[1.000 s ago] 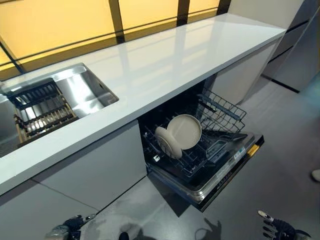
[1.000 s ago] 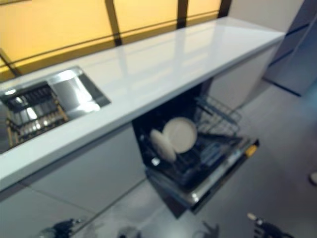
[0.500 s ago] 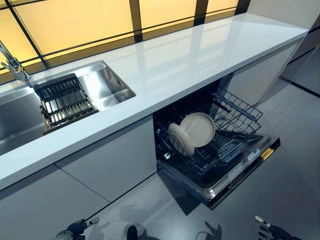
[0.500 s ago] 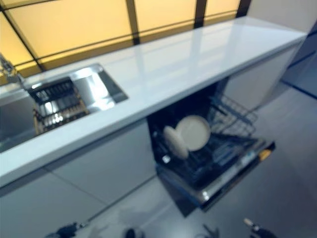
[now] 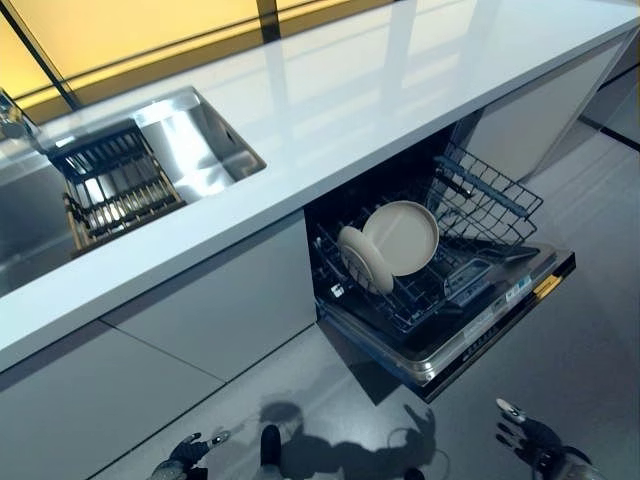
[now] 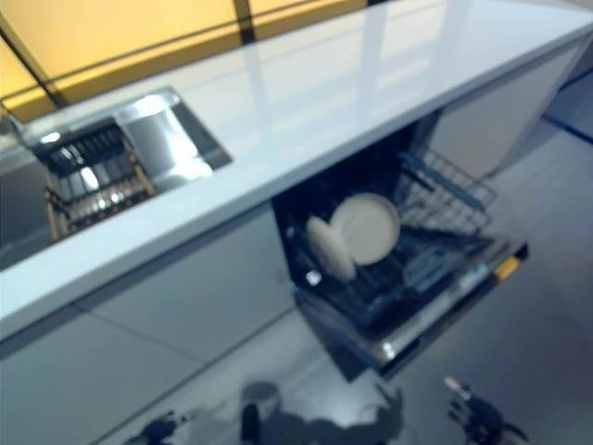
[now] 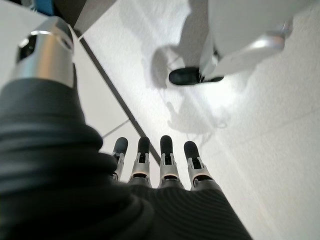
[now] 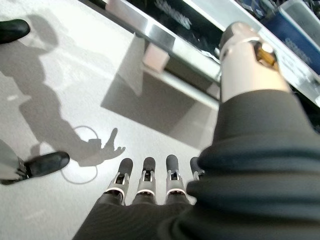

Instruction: Take plates into dishwasher

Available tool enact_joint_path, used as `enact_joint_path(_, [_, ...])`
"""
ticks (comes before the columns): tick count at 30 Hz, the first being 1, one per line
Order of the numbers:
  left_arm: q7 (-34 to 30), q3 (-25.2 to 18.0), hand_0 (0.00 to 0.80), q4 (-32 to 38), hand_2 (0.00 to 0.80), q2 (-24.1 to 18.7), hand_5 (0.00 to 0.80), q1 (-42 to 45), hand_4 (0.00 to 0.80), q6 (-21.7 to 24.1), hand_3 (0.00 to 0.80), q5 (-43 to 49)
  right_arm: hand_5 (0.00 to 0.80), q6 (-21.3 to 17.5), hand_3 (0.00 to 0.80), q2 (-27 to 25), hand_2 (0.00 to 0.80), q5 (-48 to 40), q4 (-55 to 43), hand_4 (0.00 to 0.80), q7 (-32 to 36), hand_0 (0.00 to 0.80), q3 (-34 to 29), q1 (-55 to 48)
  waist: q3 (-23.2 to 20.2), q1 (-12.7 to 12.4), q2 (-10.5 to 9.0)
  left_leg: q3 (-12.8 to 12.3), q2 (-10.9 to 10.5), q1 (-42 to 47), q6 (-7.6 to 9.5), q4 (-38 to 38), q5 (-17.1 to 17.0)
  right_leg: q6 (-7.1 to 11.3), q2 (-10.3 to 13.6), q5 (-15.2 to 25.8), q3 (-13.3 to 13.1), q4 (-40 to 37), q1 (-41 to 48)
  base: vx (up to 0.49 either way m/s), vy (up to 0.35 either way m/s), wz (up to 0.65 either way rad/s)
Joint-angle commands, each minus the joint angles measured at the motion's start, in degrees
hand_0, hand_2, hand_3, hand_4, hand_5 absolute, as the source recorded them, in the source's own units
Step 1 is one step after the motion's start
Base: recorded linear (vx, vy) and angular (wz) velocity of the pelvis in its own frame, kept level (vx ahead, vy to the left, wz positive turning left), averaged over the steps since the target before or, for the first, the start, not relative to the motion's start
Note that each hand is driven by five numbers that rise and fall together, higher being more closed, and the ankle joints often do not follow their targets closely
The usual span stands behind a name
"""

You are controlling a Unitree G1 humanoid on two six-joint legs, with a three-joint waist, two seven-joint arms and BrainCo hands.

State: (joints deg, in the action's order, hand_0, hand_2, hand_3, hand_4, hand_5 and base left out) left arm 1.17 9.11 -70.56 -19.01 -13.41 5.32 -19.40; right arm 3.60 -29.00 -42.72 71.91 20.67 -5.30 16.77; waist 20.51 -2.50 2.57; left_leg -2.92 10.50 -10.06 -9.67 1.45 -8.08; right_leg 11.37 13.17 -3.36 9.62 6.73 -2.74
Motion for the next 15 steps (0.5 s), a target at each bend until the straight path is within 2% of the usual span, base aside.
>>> enact_joint_path(1, [2.2, 0.7, 0.0, 1.0, 0.0, -2.0, 0.0, -2.7, 0.0, 1.7, 0.0, -2.6, 0.0, -2.7, 0.0, -0.3, 0.0, -4.8, -5.7, 0.0, -1.6, 0.0, 1.0, 4.5, 3.1, -0.5, 0.05, 1.6, -1.4, -4.0, 4.14, 6.7, 2.4, -4.64, 1.4, 0.0, -1.2, 8.4, -4.6, -0.047, 0.009, 0.01])
enact_joint_path(7, [0.9, 0.6, 0.0, 3.3, 0.0, -2.3, 0.0, 0.1, 0.0, -1.3, 0.0, -5.9, 0.0, -4.5, 0.0, -0.9, 0.0, -7.0, -8.5, 0.0, -1.8, 0.0, 1.1, 8.3, 4.4, -1.7, 1.97, 2.4, -2.9, -5.2, 4.66, 7.0, 2.4, -5.0, 2.2, -0.1, -0.9, 10.0, -6.5, -0.05, 0.041, 0.05])
enact_joint_path(15, [0.4, 0.4, 0.0, 3.9, 0.0, -2.6, 0.0, 2.2, 0.0, -2.2, 0.0, -7.0, 0.0, -5.8, 0.0, -4.5, 0.0, -8.5, -9.2, 0.0, 0.7, 0.0, 1.4, 13.9, 5.0, -3.0, 4.84, 2.8, -4.0, -5.5, 4.83, 6.2, 1.5, -5.09, 3.5, -0.7, -0.2, 12.3, -8.7, -0.021, 0.076, 0.04])
